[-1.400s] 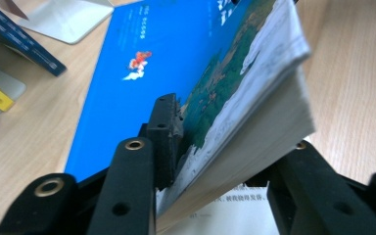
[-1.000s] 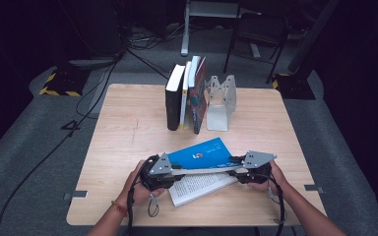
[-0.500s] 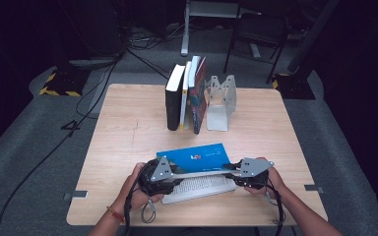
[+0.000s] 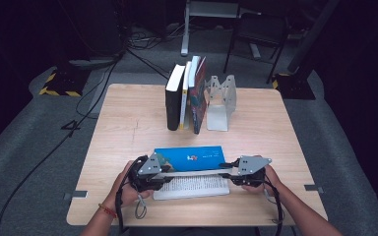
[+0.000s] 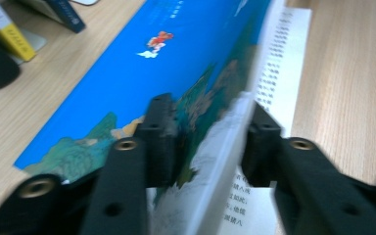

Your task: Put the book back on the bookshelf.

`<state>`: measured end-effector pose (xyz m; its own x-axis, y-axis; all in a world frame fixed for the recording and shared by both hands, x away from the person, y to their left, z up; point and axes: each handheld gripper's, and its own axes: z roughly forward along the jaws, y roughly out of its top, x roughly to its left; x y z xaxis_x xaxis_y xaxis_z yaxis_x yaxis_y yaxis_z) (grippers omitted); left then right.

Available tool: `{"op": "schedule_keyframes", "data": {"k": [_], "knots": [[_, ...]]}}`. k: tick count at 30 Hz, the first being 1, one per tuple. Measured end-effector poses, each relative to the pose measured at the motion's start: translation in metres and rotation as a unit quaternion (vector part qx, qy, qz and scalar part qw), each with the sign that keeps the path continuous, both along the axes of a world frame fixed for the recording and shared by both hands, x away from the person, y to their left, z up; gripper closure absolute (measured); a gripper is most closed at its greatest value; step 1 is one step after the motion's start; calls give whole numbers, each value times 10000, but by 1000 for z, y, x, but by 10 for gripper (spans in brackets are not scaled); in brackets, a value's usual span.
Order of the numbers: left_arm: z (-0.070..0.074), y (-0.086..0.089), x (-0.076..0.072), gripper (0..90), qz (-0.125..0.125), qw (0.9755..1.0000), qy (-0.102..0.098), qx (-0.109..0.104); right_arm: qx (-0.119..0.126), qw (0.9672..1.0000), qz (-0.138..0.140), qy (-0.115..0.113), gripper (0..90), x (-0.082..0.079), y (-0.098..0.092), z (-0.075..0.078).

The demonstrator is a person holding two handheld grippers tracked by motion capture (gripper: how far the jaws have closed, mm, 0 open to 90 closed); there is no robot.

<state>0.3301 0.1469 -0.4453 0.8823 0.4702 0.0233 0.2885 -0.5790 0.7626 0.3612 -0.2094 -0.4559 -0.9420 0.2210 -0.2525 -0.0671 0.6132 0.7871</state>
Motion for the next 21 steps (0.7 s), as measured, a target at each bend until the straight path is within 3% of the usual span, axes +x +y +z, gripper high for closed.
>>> {"op": "schedule_keyframes", "data": {"k": [4, 7, 9, 10, 12, 18, 21], "knots": [[11, -11, -11, 463, -10, 9999, -117, 72, -44, 9999, -48, -82, 709, -6, 4, 5], [12, -23, -18, 442, 136, 9989, -219, 392, -100, 9999, -65, -110, 709, -9, 7, 7], [11, -26, -19, 462, 122, 9987, -205, 447, -122, 9998, -94, -126, 709, -10, 8, 7], [7, -32, -21, 503, 83, 9978, -212, 622, -143, 9997, -112, -139, 708, -12, 10, 8], [3, -37, -21, 564, 142, 9966, -295, 752, -193, 9996, -90, -189, 708, -13, 12, 9], [-4, -35, -16, 608, 227, 9982, -100, 545, -161, 9997, -107, -140, 703, -14, 15, 10], [-5, -44, -17, 472, 344, 9976, -67, 589, -184, 9996, -126, -175, 707, -15, 17, 15]]}}
